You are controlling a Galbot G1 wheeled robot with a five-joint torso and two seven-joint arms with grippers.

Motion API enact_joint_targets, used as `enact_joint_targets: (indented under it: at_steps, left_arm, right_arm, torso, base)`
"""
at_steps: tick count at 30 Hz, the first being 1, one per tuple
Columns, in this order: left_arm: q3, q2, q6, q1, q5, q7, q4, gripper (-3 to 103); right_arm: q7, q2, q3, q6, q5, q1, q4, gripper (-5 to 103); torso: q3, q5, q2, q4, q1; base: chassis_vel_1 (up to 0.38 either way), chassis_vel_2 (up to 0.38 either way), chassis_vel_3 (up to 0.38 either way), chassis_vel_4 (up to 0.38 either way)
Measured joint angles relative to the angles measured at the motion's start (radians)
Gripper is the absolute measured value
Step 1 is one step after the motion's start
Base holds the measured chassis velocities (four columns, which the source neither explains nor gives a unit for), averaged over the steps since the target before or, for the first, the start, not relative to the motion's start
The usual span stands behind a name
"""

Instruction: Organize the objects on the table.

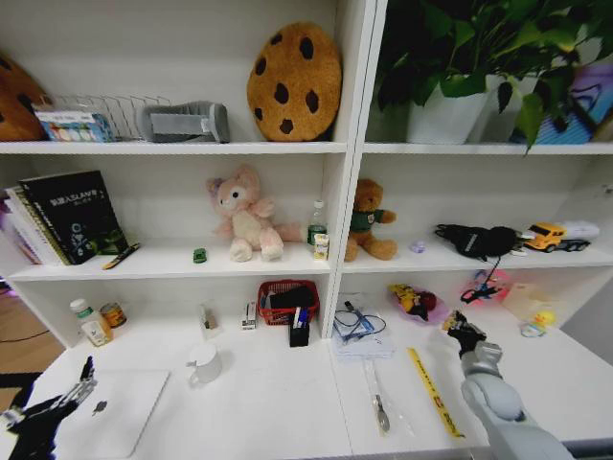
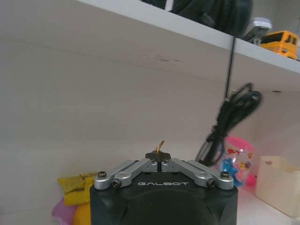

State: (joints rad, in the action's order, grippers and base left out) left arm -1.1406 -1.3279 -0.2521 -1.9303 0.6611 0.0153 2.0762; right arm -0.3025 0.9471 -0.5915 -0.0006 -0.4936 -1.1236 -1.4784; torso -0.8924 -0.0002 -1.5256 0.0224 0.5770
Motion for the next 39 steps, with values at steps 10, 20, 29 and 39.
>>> enact_joint_targets:
  at_steps: [10, 20, 29, 39]
  left_arm:
    - [0.000, 0.000, 0.000, 0.000, 0.000, 0.000, 0.000, 100]
    - [0.000, 0.000, 0.000, 0.000, 0.000, 0.000, 0.000, 100]
    - [0.000, 0.000, 0.000, 0.000, 0.000, 0.000, 0.000, 100]
    - [0.000, 0.000, 0.000, 0.000, 0.000, 0.000, 0.000, 100]
  right_arm:
    - [-0.044, 0.002, 0.147, 0.036, 0.038, 0.188, 0.198, 20]
    - [-0.050, -0.017, 0.105, 0.046, 0.010, 0.110, 0.097, 47]
    - [-0.021, 0.017, -0.033, 0.063, 0.016, -0.300, -0.294, 85]
    - [0.051, 0.087, -0.204, 0.145, 0.023, -0.647, -0.617, 100]
  torso:
    - [0.000, 0.0003, 0.000, 0.0002, 0.000]
    - [0.000, 0.0000, 0.000, 0.0002, 0.000]
    - [0.000, 0.0000, 0.000, 0.0004, 0.000]
    - [0.000, 0.0000, 0.000, 0.0005, 0.000]
  base:
    - [0.000, 0.000, 0.000, 0.000]
    - [0.000, 0.000, 0.000, 0.000]
    - [0.000, 0.000, 0.000, 0.000]
    - [0.000, 0.000, 0.000, 0.000]
